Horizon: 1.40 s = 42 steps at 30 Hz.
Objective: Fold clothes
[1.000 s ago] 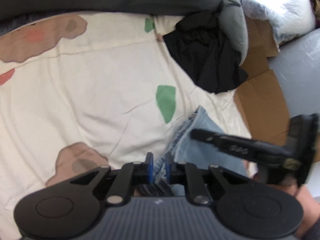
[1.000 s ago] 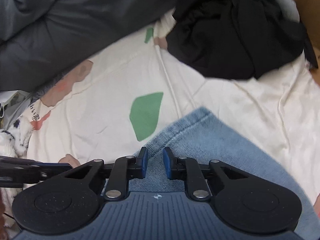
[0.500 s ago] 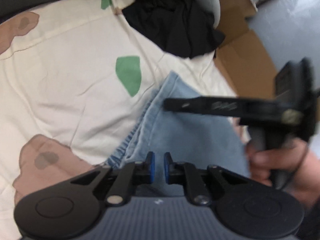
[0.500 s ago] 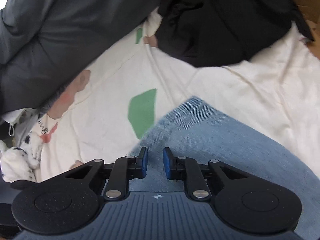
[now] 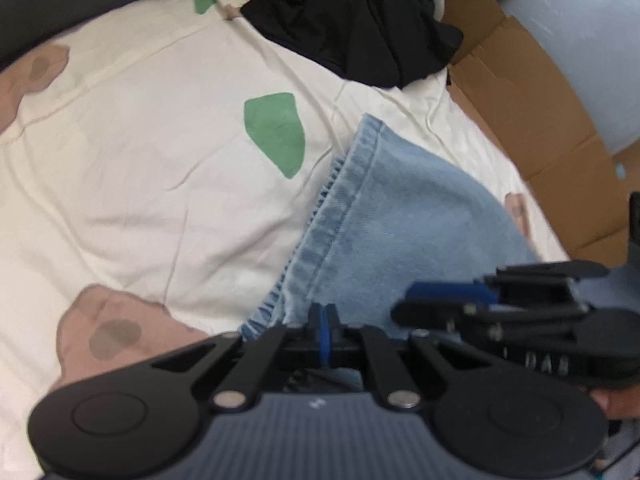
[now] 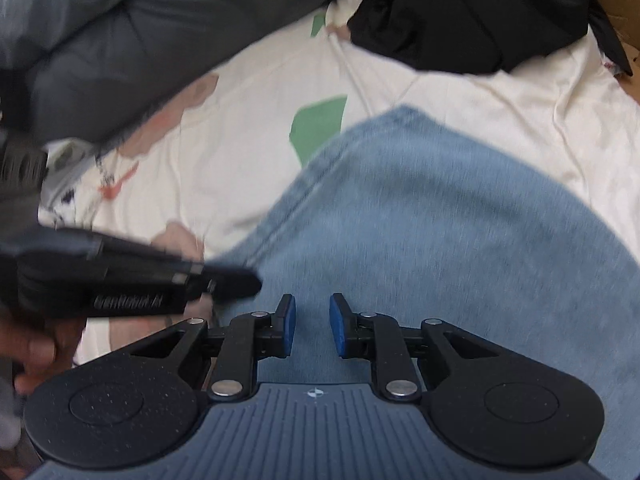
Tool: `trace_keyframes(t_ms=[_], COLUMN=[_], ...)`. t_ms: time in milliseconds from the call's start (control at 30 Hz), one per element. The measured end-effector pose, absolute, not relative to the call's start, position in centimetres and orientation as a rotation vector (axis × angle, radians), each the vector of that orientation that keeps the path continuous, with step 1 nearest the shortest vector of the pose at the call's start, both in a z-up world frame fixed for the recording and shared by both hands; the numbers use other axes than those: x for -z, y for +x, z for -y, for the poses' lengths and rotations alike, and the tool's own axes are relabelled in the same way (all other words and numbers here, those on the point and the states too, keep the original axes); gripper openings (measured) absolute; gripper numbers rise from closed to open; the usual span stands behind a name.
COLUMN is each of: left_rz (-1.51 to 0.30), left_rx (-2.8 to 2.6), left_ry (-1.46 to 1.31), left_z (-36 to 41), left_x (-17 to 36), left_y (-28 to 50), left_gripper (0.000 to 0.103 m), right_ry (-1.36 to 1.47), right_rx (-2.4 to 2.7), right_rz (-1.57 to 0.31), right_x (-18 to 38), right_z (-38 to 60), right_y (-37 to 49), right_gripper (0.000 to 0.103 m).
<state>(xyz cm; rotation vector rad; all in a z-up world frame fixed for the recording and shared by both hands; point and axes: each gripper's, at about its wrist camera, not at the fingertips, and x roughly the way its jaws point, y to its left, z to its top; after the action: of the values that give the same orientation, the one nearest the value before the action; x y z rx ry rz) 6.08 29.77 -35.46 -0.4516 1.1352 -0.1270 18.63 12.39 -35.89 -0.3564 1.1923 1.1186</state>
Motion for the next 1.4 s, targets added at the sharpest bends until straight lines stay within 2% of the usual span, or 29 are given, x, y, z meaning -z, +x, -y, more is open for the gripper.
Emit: trace_keyframes(t_ms=[267, 433, 700, 967, 1033, 1133, 1400], left_rz=[-1.135, -1.142, -1.114, -1.152, -1.156, -1.160, -1.170], left_rx=[0.150, 0.126, 0.204, 0.219, 0.217, 0.229, 0.208], left_ry=[-0.427, -0.388, -0.306, -0.239, -0.175, -0.155, -0.118], left_z=[-29.8, -29.1, -27.5, -25.2, -24.8, -24.9, -24.4], left_x=[35.9, 33.8, 30.4, 32.4, 33.2, 34.1, 33.5], left_y=[6.6, 6.7, 5.7, 4.9, 4.8, 4.9, 5.6], left_gripper=[0.004, 0.003, 0.005, 0.007, 0.003, 0.003, 0.003], right_ry=[-0.444, -0.470, -0.334, -0.227, -0.161, -0.078, 0.017], right_rx=[-1.137, -1.128, -1.050, -0.936, -0.911, -0.857, -0.687], right_rz=[-1.158, -1.179, -1.200, -1.232, -1.221, -1.200, -1.172], right_x=[36.4, 36.3, 34.6, 35.3, 35.5, 35.6, 35.6], right_z=[-10.2, -6.3, 1.4, 7.7, 9.1, 10.8, 16.8], right_y=[16.8, 16.9, 16.1, 14.0, 14.0, 14.1, 14.4], right_gripper=[0.025, 0.025, 0.025, 0.025, 0.025, 0.025, 0.025])
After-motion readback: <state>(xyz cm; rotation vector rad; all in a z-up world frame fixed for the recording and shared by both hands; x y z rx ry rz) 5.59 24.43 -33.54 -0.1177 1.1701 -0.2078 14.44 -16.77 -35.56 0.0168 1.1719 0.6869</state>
